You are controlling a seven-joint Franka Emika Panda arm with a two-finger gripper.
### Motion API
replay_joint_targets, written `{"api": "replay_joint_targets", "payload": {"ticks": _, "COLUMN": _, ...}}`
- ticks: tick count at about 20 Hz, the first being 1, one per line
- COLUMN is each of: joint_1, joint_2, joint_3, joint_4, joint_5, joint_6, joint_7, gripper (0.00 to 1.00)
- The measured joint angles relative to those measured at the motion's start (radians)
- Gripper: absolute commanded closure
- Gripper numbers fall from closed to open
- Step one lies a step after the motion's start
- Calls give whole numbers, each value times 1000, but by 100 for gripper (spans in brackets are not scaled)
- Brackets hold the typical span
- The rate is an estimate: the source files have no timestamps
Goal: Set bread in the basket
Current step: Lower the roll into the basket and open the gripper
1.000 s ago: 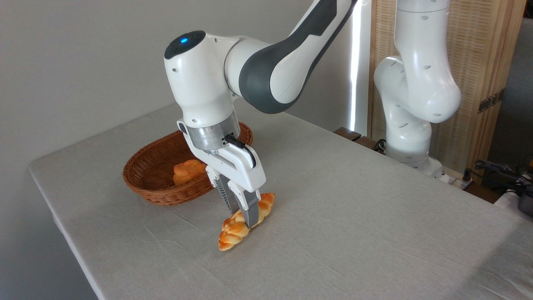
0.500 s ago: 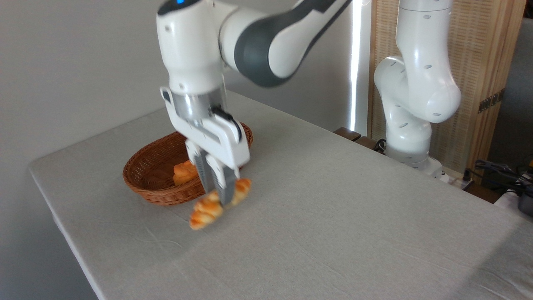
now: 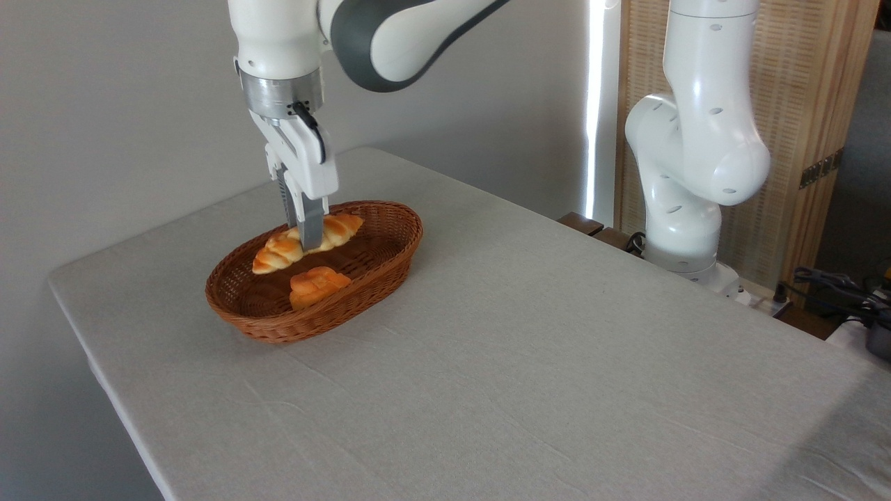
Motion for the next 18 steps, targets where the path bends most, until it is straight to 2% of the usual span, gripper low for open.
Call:
{"api": "replay_joint_targets", "payload": {"ticks": 2, "joint_1": 0, "joint_2": 21, "joint_3": -46, "joint_4": -3, "joint_5": 0, "joint_6": -2, "joint_7": -1, "gripper": 0}}
{"api": "replay_joint_targets", "payload": {"ticks": 4, "joint_1": -1, "joint_2": 48, "joint_3": -66, "joint_4": -7, "joint_5": 0, "joint_6": -2, "joint_7": -1, "gripper": 0}}
{"api": "replay_joint_targets", "payload": {"ticks": 8, "joint_1": 4, "joint_2": 83, "joint_3": -66, "joint_4": -7, "joint_5": 0, "joint_6": -2, "joint_7": -1, "gripper": 0}}
{"api": "replay_joint_targets", "payload": {"ticks": 18, "joint_1": 9, "joint_2": 83, "joint_3": -60, "joint_4": 0, "joint_5": 0, "joint_6": -2, "joint_7": -1, "gripper": 0}}
